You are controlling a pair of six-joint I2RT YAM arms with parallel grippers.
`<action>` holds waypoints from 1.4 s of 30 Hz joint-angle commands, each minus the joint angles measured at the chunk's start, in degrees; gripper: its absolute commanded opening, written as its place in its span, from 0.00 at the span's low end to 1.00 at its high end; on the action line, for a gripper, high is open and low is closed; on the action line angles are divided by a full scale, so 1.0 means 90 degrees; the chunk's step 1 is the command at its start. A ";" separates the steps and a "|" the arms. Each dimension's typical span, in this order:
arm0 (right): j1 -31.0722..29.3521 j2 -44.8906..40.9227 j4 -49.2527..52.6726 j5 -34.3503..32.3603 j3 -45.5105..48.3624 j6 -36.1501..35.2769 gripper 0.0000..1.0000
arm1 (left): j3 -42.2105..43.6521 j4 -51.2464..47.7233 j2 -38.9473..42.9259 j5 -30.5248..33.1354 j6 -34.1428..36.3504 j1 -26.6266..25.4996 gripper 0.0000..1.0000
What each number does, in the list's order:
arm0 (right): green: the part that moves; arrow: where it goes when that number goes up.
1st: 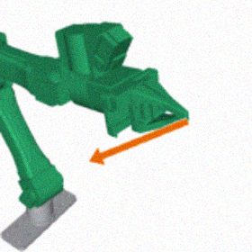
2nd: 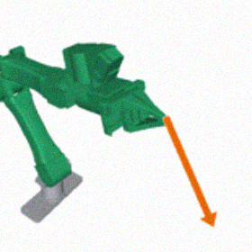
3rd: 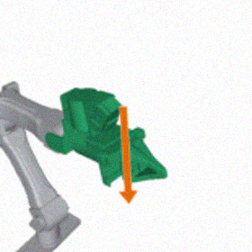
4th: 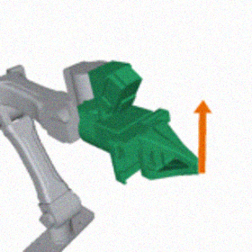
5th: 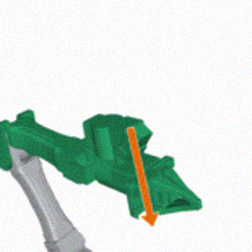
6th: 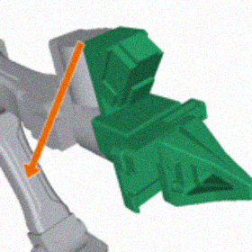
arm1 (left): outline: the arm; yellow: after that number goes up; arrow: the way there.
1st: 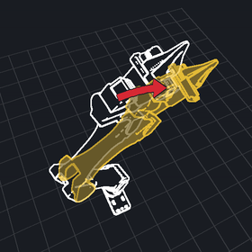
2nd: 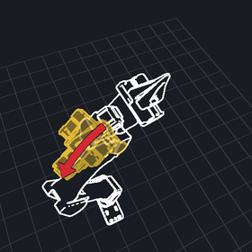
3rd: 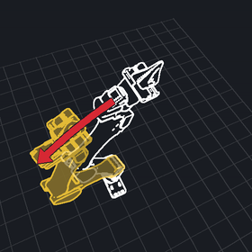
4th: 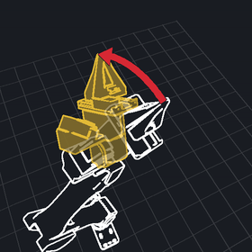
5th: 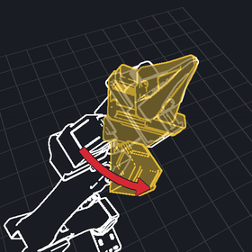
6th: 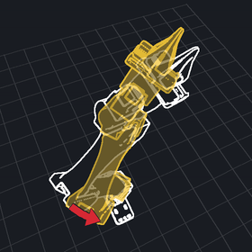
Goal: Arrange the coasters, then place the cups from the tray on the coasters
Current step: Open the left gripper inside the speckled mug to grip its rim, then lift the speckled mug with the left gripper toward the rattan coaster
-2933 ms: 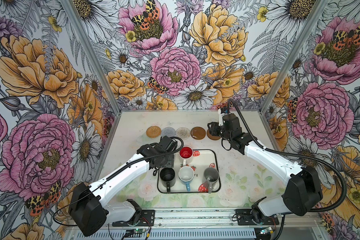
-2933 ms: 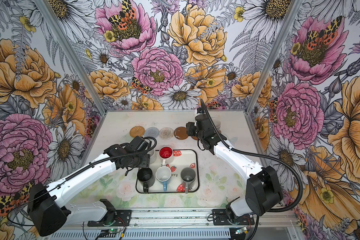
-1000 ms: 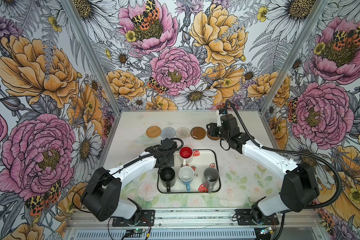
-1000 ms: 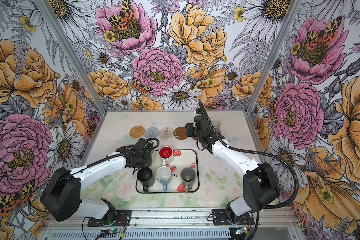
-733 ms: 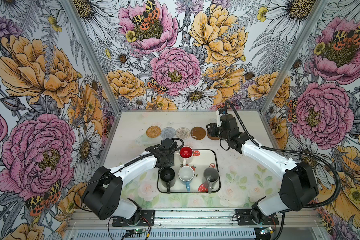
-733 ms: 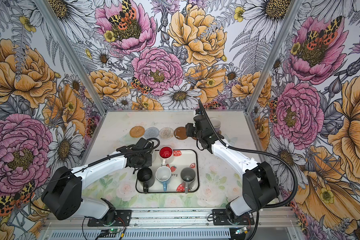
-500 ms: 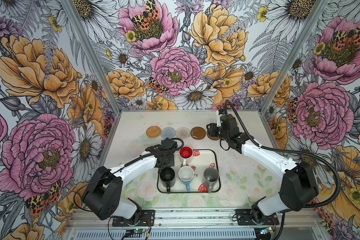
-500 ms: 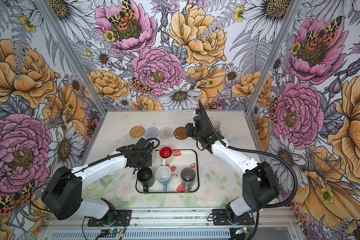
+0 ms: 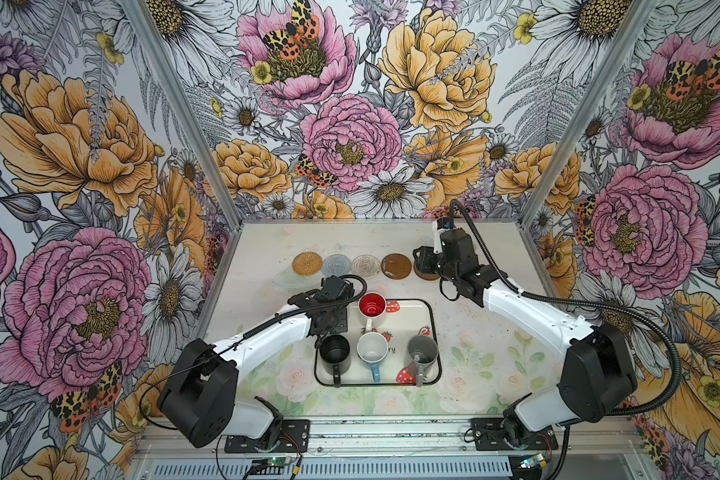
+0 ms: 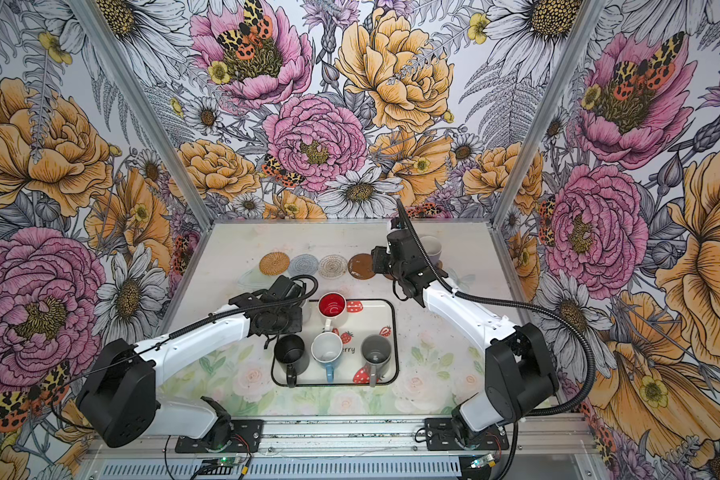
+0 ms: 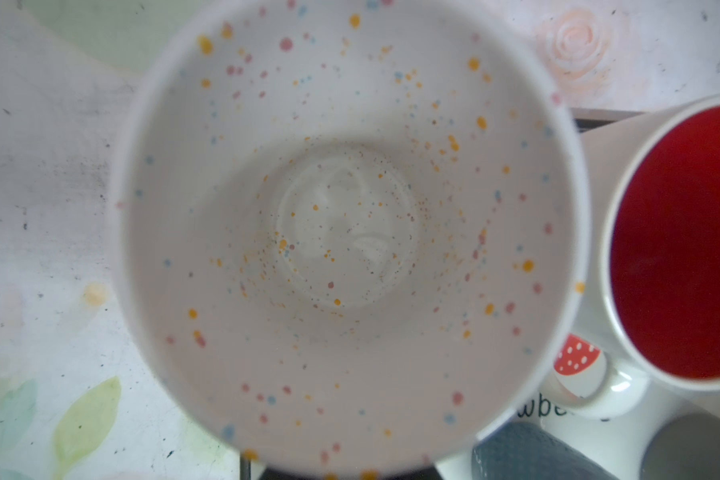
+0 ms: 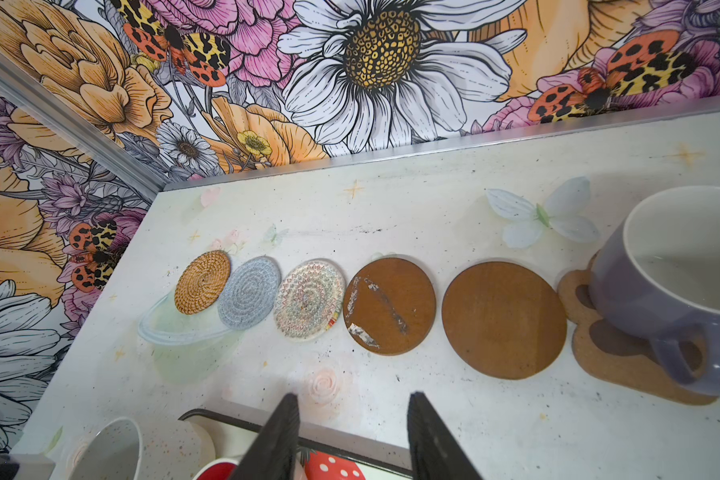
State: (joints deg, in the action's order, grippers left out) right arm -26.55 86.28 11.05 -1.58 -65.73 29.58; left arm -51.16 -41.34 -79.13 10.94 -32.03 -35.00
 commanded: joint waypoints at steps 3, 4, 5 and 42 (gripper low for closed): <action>0.0059 0.0012 -0.0115 0.0110 -0.0015 0.0041 0.45 | -0.0288 0.0307 0.0420 0.0404 0.0014 -0.0079 0.00; 0.0059 0.0022 -0.0114 0.0108 -0.0020 0.0041 0.45 | -0.0292 0.0306 0.0449 0.0415 0.0014 -0.0061 0.00; 0.0059 0.0018 -0.0115 0.0119 -0.0020 0.0042 0.45 | -0.0309 0.0309 0.0471 0.0425 0.0014 -0.0082 0.00; 0.0194 0.0237 -0.0114 0.0487 -0.0216 0.0062 0.43 | -0.2782 0.0611 -0.1035 0.0230 0.1564 0.1906 0.00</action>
State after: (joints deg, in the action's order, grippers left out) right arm -25.19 87.26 10.87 1.85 -65.73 29.58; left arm -73.45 -41.50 -88.64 13.41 -22.00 -19.05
